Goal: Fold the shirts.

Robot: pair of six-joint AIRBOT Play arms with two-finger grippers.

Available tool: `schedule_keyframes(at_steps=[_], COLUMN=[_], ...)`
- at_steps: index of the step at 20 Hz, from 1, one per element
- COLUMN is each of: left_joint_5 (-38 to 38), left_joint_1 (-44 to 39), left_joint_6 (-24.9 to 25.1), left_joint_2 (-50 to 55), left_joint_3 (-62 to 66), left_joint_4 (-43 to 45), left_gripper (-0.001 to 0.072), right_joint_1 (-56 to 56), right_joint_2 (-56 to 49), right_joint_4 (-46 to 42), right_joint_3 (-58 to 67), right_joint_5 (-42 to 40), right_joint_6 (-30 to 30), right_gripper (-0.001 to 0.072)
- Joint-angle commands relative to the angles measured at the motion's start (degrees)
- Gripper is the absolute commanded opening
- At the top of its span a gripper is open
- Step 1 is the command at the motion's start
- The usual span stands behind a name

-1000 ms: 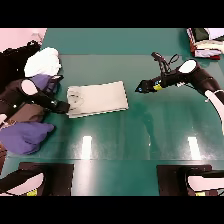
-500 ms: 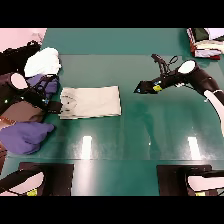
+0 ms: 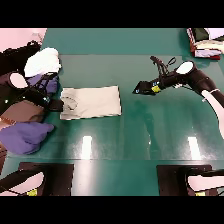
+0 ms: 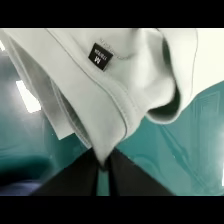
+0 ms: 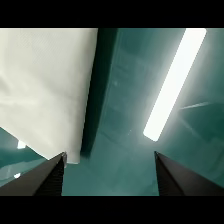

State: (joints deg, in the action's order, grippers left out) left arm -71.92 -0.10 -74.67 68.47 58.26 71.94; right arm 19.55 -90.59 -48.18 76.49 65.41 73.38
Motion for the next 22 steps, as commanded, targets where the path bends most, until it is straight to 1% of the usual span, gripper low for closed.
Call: schedule_keyframes(at_steps=[1, 2, 4, 5, 6, 7, 8, 9, 10, 11, 12, 14, 17, 18, 19, 20, 21, 22], left_joint_5=[3.6, 4.0, 3.9, 3.8, 3.8, 3.7, 3.6, 3.3, 3.3, 3.4, 3.8, 5.1, 5.4, 5.4, 5.4, 5.4, 5.3, 5.4], left_joint_1=[0.0, 0.0, 0.0, 0.0, 0.0, 0.0, 0.0, 0.0, 0.0, 0.0, 0.0, 0.0, 0.0, 0.0, 0.0, 0.0, 0.0, 0.0], left_joint_6=[-2.6, -3.5, -3.3, -3.3, -3.4, -3.8, -4.9, -4.8, -4.8, -4.8, -4.8, -4.8, -4.4, -4.4, -4.4, -4.4, -4.4, -4.3], left_joint_2=[0.0, 0.0, 0.0, -0.2, -0.4, -0.6, -0.8, -0.8, -0.8, -0.8, -0.8, -0.8, -0.8, -0.8, -0.8, -0.8, -0.8, -0.8], left_joint_3=[0.0, 0.0, 0.2, 0.6, 1.4, 3.0, 4.8, 6.6, 7.9, 9.0, 9.6, 9.6, 9.6, 9.6, 9.6, 9.6, 9.6, 9.6], left_joint_4=[-1.3, -1.3, -1.1, -0.6, -0.3, -0.4, -0.8, -1.9, -3.3, -4.8, -5.9, -8.1, -8.8, -8.8, -8.8, -8.9, -9.0, -9.4], left_gripper=[0.0720, 0.0720, 0.0720, 0.0720, 0.0720, 0.0707, 0.0588, 0.0466, 0.0363, 0.0303, 0.0223, 0.0215, 0.0214, 0.0214, 0.0214, 0.0211, 0.0072, 0.0024], right_joint_1=[0.0, 0.0, 0.0, 0.0, 0.1, 0.1, 0.3, 0.7, 1.2, 2.2, 3.2, 6.3, 11.5, 12.9, 14.2, 15.2, 15.9, 16.3], right_joint_2=[0.0, 0.0, -0.2, -0.7, -1.7, -3.1, -4.7, -6.4, -7.9, -9.5, -10.9, -14.9, -20.7, -22.3, -23.8, -25.1, -25.8, -25.9], right_joint_4=[0.6, 0.6, 0.6, 0.8, 1.5, 3.0, 4.5, 6.0, 7.8, 10.0, 12.6, 15.6, 15.7, 15.7, 15.6, 15.6, 15.5, 15.1], right_joint_3=[0.0, 0.0, 0.0, 0.0, 0.0, 0.0, 0.0, 0.0, 0.0, 0.0, 0.2, 3.0, 10.1, 12.4, 14.8, 16.9, 18.4, 19.6], right_joint_5=[0.3, 0.4, 0.5, 1.2, 2.4, 3.6, 3.6, 2.6, 1.1, -0.6, -1.6, -1.7, -1.7, -1.7, -1.5, -1.4, -1.4, -1.7], right_joint_6=[0.1, 0.1, 0.1, 0.1, 0.1, 0.1, 0.1, 0.1, 0.0, -0.8, -1.6, -2.1, -1.8, -1.8, -1.8, -1.8, -1.8, -1.9], right_gripper=[0.0595, 0.0595, 0.0596, 0.0613, 0.0704, 0.0707, 0.0707, 0.0706, 0.0705, 0.0703, 0.0698, 0.0698, 0.0696, 0.0656, 0.0529, 0.0509, 0.0401, 0.0278])
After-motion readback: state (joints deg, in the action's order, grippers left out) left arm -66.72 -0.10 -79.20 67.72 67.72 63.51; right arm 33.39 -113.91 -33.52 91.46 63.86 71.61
